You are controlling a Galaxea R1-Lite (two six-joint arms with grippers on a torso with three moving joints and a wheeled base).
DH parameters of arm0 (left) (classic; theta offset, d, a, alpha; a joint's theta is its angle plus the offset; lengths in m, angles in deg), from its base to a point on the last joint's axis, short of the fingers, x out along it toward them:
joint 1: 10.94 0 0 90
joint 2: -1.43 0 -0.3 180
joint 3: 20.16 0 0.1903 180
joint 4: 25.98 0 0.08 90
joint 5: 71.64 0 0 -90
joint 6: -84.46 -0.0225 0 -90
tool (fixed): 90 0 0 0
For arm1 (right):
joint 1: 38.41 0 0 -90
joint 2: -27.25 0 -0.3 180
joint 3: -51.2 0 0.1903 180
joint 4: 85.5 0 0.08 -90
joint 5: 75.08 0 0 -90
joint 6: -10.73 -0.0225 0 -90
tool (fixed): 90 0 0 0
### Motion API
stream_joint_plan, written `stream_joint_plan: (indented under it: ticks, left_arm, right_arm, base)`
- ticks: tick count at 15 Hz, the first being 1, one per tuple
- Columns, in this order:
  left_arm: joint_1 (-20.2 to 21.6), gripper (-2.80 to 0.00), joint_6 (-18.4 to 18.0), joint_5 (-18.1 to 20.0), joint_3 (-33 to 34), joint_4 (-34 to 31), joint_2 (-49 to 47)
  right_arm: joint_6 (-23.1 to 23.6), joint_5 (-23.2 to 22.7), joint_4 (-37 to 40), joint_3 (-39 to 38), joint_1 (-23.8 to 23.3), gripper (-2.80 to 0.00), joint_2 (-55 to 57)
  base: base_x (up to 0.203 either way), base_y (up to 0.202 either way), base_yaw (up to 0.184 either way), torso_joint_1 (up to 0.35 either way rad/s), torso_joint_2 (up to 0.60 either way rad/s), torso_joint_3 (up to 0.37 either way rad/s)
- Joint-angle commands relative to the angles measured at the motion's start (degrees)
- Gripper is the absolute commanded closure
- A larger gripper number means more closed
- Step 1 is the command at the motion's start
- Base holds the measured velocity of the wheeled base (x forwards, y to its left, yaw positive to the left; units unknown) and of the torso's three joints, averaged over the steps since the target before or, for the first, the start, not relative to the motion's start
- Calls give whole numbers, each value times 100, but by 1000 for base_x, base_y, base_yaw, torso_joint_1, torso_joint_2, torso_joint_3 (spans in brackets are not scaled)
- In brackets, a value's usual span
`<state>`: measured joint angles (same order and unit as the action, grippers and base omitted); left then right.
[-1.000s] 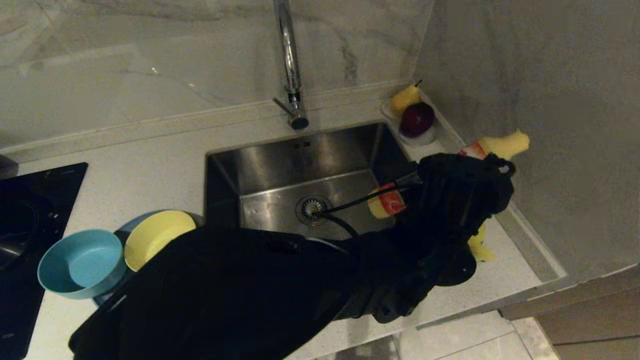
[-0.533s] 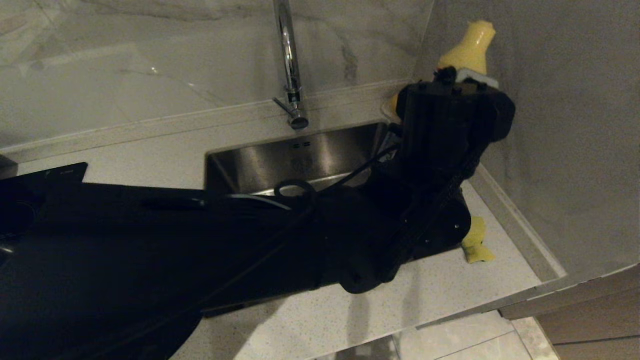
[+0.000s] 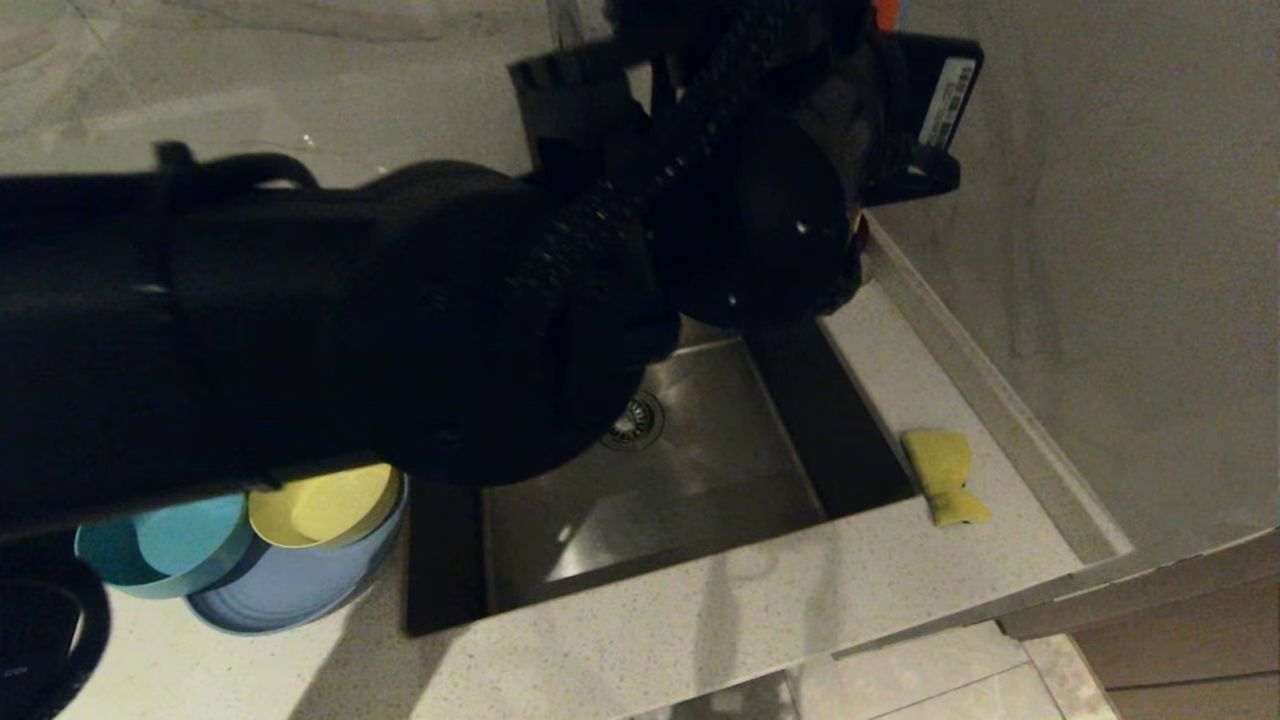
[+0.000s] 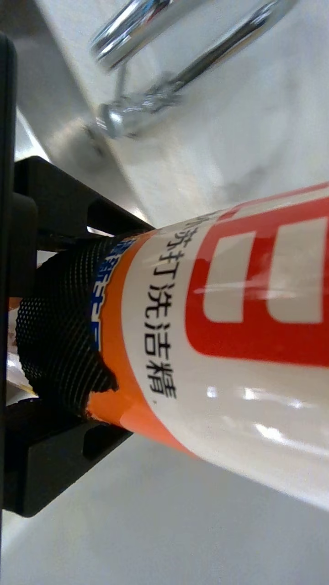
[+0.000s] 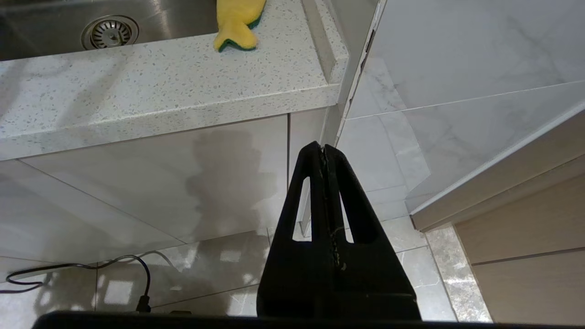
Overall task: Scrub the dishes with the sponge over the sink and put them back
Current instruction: Place the dish soap on the table
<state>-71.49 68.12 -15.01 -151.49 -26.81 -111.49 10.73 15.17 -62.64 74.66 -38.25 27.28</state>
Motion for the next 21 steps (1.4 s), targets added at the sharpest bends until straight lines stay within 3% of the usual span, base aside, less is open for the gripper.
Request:
stream_joint_plan:
  ticks: [1,4,9,11,14,18,21]
  left_arm:
    - [25,0,138,121,1,-270,575]
    - [304,0,384,339,-5,-546,1192]
    - [1037,0,822,316,72,-1075,2183]
    - [1620,0,933,267,234,-1175,2500]
    - [2985,0,1225,232,988,-1191,2939]
    - [4737,0,2109,281,1552,-1191,3064]
    - [5278,0,2399,271,1659,-993,2530]
  right_arm:
    - [0,1,-2,-1,2,0,-11]
    - [0,1,-2,-1,2,0,-11]
    - [0,1,-2,-1,2,0,-11]
    - [0,1,-2,-1,2,0,-11]
    - [0,1,-2,-1,2,0,-11]
    - [0,1,-2,-1,2,0,-11]
    - [0,1,-2,-1,2,0,-11]
  base:
    - [0,0,0,0,0,0]
    - [0,0,0,0,0,0]
    - [0,0,0,0,0,0]
    - [0,0,0,0,0,0]
    - [0,0,0,0,0,0]
    - [0,0,0,0,0,0]
    - [0,0,0,9,1,1]
